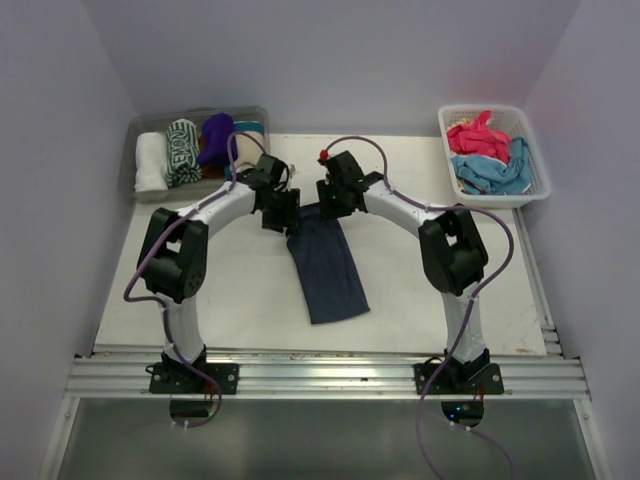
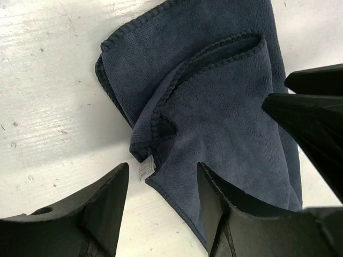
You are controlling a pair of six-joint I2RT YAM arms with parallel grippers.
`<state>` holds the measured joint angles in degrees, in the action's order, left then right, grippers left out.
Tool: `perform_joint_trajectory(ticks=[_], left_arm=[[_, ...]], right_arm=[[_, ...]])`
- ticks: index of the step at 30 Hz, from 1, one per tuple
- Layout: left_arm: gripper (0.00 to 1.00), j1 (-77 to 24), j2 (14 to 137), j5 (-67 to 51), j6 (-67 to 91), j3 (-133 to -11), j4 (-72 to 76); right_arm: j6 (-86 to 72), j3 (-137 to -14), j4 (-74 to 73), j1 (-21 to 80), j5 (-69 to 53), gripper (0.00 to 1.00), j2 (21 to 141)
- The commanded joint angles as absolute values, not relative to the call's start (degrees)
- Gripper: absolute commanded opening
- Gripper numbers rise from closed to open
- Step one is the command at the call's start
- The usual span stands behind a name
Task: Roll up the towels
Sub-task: Fold the towel
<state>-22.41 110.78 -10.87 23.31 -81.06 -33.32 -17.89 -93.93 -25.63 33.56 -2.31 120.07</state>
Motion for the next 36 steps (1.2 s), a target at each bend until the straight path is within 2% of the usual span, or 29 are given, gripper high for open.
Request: perform_joint_trajectory(ticks=[1,6,11,17,18,20,21,22,36], left_arm=[[0.56,-22.3,112.2,-10.3,22.3,-82.4,-31.1],[0.54,-22.3,113.5,-9.1,22.2,-82.9,-31.1],[0.47,-22.2,113.8,-8.4,22.1,-83.4,-31.2],[0.26,-22.3,114.7,-8.4,22.3,-83.8,-30.9],[0.19,-22.3,115.0,-8.4,22.3,-84.0,-30.8],[0.13,-22.2,115.0,-8.6,22.2,-84.2,-30.9],[0.04,-22.3,115.0,-8.4,22.3,-84.4,-30.9],[0.00,-22.2,114.9,-8.4,22.3,-84.4,-30.9],[0.00,-22.3,109.6,-6.1,22.9,-86.5,-32.4]], right_arm=[[-17.1,-97.1,-25.7,32.7,-1.5,0.34,121.5],[-16.3,-100.2,-27.2,32.3,-1.8,0.39,124.9],[-16.0,-102.4,-27.8,32.2,-2.8,0.36,126.9],[-16.3,-102.2,-26.9,32.2,-1.8,0.16,126.2],[-16.4,-102.2,-26.8,32.2,-1.6,0.10,126.2],[-16.6,-102.1,-26.7,32.3,-1.1,0.04,125.7],[-16.6,-102.0,-26.6,32.3,-1.0,0.01,125.3],[-16.7,-101.5,-26.2,32.2,-0.9,0.00,124.6],[-17.8,-97.6,-23.3,31.5,2.7,0.00,117.8]])
